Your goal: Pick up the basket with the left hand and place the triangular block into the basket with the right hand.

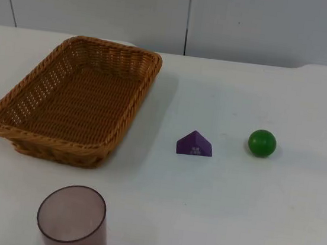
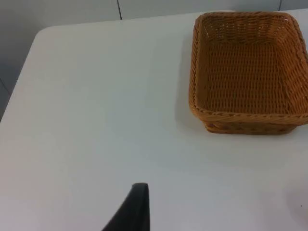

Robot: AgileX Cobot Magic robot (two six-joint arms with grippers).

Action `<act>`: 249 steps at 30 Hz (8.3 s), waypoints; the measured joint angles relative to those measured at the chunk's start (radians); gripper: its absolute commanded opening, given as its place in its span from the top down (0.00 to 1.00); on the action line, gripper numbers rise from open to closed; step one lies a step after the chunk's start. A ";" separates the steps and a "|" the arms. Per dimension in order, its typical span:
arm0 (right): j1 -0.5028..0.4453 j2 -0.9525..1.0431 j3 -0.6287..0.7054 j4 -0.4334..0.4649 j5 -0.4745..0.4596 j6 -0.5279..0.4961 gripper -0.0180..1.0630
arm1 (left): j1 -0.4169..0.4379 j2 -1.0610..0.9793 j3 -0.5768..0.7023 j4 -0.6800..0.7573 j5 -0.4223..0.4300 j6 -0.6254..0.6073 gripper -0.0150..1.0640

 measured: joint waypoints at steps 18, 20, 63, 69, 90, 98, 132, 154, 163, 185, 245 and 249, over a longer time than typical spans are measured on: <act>0.000 0.432 -0.161 0.007 -0.214 0.000 0.01 | 0.000 0.382 -0.108 -0.057 -0.183 -0.035 0.01; 0.000 0.491 -0.168 0.007 -0.240 0.000 0.01 | 0.000 0.469 -0.133 -0.060 -0.212 -0.037 0.01; 0.000 0.867 -0.169 0.007 -0.348 0.002 0.01 | 0.000 1.893 -0.844 -0.139 -0.322 0.343 0.01; 0.000 0.867 -0.169 0.010 -0.348 0.002 0.01 | 0.000 2.051 -0.919 -0.160 -0.301 0.414 0.01; 0.000 0.867 -0.169 0.026 -0.348 -0.001 0.01 | 0.023 2.258 -0.980 -0.273 -0.414 0.500 0.45; 0.000 0.867 -0.169 0.031 -0.348 -0.001 0.01 | 0.026 2.255 -0.999 -0.310 -0.424 0.451 0.99; 0.000 0.867 -0.169 0.033 -0.356 -0.001 0.01 | 0.170 1.618 -0.744 -0.666 0.006 0.385 0.99; 0.000 0.873 -0.179 0.280 -0.398 -0.276 0.01 | 0.268 1.454 -0.317 -0.679 -0.195 0.524 0.99; 0.000 1.108 -0.406 0.385 -0.269 -0.471 0.01 | 0.268 1.452 -0.317 -0.681 -0.197 0.530 0.99; 0.409 2.034 -1.107 0.185 -0.245 -0.697 0.01 | 0.268 1.452 -0.317 -0.683 -0.197 0.530 0.99; 0.448 1.772 -1.174 0.055 -0.057 -0.321 0.98 | 0.268 1.452 -0.317 -0.689 -0.196 0.532 0.99; 0.482 1.772 -1.174 0.050 -0.044 -0.295 0.98 | 0.268 1.452 -0.317 -0.691 -0.196 0.532 0.99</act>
